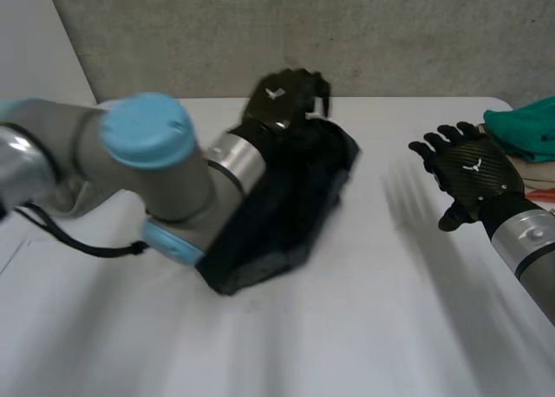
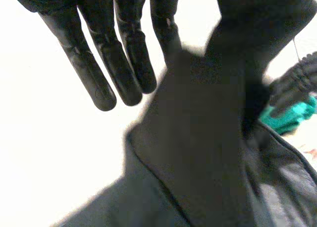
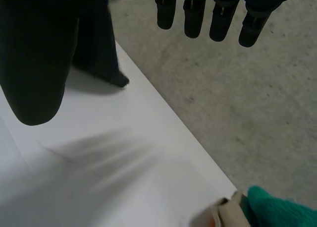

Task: Fold the laundry.

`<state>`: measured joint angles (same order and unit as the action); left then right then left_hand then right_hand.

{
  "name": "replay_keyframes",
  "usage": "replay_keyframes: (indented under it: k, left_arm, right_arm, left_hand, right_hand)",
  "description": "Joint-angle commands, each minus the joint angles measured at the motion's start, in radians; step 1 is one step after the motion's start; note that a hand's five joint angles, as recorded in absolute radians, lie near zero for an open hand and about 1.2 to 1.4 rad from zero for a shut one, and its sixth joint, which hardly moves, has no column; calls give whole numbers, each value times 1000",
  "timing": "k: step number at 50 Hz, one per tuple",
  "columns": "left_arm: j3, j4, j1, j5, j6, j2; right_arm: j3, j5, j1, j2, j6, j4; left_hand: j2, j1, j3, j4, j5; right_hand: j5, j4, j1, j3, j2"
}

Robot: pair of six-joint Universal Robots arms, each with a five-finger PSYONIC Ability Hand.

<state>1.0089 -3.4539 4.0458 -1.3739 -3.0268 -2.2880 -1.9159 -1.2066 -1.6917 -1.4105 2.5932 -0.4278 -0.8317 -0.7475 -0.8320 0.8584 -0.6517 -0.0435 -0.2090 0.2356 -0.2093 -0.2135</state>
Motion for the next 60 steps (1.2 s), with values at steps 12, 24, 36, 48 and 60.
replay_keyframes:
  k: [12, 24, 36, 48, 60]
  left_arm:
    - [198, 2, 68, -19, -170, 261]
    - [344, 19, 381, 36, -452, 312]
    - [235, 90, 538, 207, -770, -19]
    - [174, 79, 466, 243, -777, -133]
    - [215, 90, 404, 170, -765, -36]
  right_arm:
    - [64, -182, -6, -11, 4, 79]
    - [268, -195, -212, 74, 177, 365]
    - [457, -298, -373, 384, 94, 232]
    - [587, -379, -373, 567, -71, 109]
    - [584, -384, -362, 510, -68, 109]
  left_hand:
    - [650, 566, 651, -677, 645]
    - [633, 549, 633, -660, 627]
    - [615, 531, 616, -642, 610]
    - [384, 299, 384, -410, 378]
    - [-565, -649, -564, 538, -570]
  right_hand:
    - [44, 34, -61, 35, 39]
    - [44, 34, -61, 35, 39]
    - [44, 34, -61, 35, 39]
    - [-40, -49, 22, -49, -45]
    - [-1178, -1187, 1161, -1187, -1183]
